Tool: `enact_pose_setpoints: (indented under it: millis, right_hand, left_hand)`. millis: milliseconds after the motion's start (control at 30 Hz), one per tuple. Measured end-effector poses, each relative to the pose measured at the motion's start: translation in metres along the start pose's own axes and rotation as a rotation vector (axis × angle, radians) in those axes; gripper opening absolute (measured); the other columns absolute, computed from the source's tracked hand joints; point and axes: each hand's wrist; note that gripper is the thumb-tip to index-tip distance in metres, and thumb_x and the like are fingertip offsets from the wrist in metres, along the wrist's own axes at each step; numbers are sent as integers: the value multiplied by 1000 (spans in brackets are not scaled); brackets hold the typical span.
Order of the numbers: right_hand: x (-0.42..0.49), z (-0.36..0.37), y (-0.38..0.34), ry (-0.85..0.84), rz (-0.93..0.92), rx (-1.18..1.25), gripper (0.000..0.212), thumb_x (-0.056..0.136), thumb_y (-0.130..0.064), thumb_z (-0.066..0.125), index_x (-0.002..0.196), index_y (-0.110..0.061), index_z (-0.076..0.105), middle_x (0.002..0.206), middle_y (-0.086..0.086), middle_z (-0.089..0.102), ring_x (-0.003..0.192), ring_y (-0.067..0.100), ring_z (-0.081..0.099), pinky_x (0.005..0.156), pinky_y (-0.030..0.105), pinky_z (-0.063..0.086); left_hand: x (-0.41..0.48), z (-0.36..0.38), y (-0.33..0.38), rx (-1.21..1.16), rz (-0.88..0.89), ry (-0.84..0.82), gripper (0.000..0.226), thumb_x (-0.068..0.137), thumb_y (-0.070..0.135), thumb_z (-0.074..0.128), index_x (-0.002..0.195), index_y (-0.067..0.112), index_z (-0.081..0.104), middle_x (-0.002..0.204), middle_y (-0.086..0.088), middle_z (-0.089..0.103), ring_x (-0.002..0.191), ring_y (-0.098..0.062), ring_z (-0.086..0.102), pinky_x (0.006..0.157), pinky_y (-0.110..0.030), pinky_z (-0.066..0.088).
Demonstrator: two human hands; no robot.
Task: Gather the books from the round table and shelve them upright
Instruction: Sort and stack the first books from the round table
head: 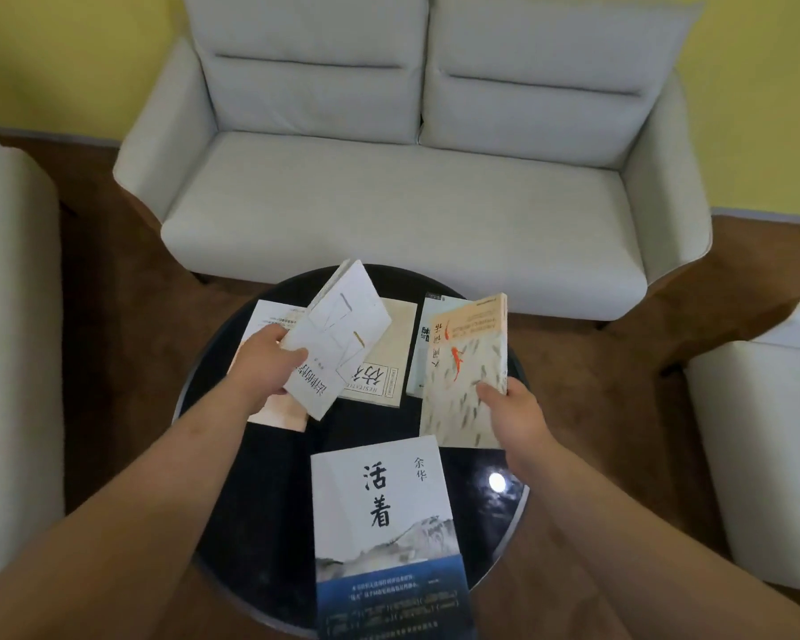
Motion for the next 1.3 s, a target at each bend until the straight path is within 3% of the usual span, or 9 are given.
enact_pose_setpoints:
  millis: [167, 233, 300, 400, 567, 667, 800, 1000, 1300]
  right_hand:
    - [-39, -24, -6, -47, -180, -97, 23, 103, -28, 53, 123, -19, 60, 115, 3, 70, 99, 21, 70, 84, 40, 60]
    - [-52, -35, -8, -73, -214, -84, 18, 103, -28, 52, 119, -22, 59, 110, -1, 70, 96, 17, 70, 80, 35, 60]
    - [-64, -46, -10, -109, -232, -57, 13, 104, -26, 52, 115, -25, 59, 104, -6, 70, 91, 12, 70, 69, 27, 59]
    - [-79, -61, -9, -141, -232, -31, 12, 104, -27, 52, 114, -26, 59, 100, -10, 69, 87, 10, 70, 60, 21, 57]
    - [-98, -81, 4, -160, -247, -47, 19, 104, -30, 50, 120, -24, 59, 101, -11, 70, 90, 11, 70, 64, 25, 58]
    - [-109, -91, 12, -153, -261, -87, 19, 104, -33, 50, 119, -25, 59, 102, -11, 69, 90, 10, 69, 62, 23, 56]
    - [-121, -102, 20, -136, -285, -141, 22, 104, -33, 51, 120, -21, 60, 108, -5, 71, 91, 10, 70, 60, 22, 55]
    - [-141, -102, 28, -153, -285, -183, 23, 104, -31, 50, 121, -17, 59, 111, -1, 69, 91, 10, 68, 56, 18, 54]
    - [-165, -79, 41, -180, -246, -275, 19, 104, -32, 49, 118, -22, 56, 117, 0, 66, 102, 19, 67, 63, 23, 56]
  left_hand:
    - [-81, 2, 10, -36, 232, 274, 15, 96, 16, 60, 110, 16, 55, 118, -7, 65, 104, -26, 63, 70, -30, 53]
    - [-118, 2, 11, -92, 284, 366, 14, 96, 17, 61, 109, 17, 53, 114, -3, 63, 103, -22, 62, 67, -24, 50]
    - [-150, 4, 7, -185, 304, 415, 17, 97, 19, 62, 112, 18, 54, 117, -2, 64, 106, -21, 63, 75, -30, 57]
    - [-191, 12, -6, -472, 236, 354, 15, 98, 17, 60, 112, 22, 56, 118, -1, 68, 109, -23, 67, 86, -44, 60]
    - [-254, 47, -48, -818, -30, 151, 23, 100, 17, 56, 123, 18, 56, 115, -7, 72, 108, -29, 68, 80, -49, 62]
    - [-285, 67, -77, -798, -155, 104, 17, 99, 16, 56, 117, 16, 56, 114, -13, 71, 104, -31, 68, 76, -47, 62]
    - [-300, 77, -105, -699, -190, 90, 19, 98, 18, 58, 116, 15, 55, 115, -13, 70, 106, -31, 68, 86, -55, 59]
    - [-280, 69, -138, 118, 89, 152, 40, 93, 46, 61, 128, 28, 55, 117, 10, 66, 107, -14, 62, 83, -34, 58]
    - [-280, 87, -138, -19, 122, 7, 41, 92, 43, 63, 127, 42, 42, 119, 27, 56, 103, -1, 60, 66, -11, 49]
Point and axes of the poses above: each hand's wrist, its own x-axis towards the middle knuckle, its own z-axis out of the palm, y = z × x
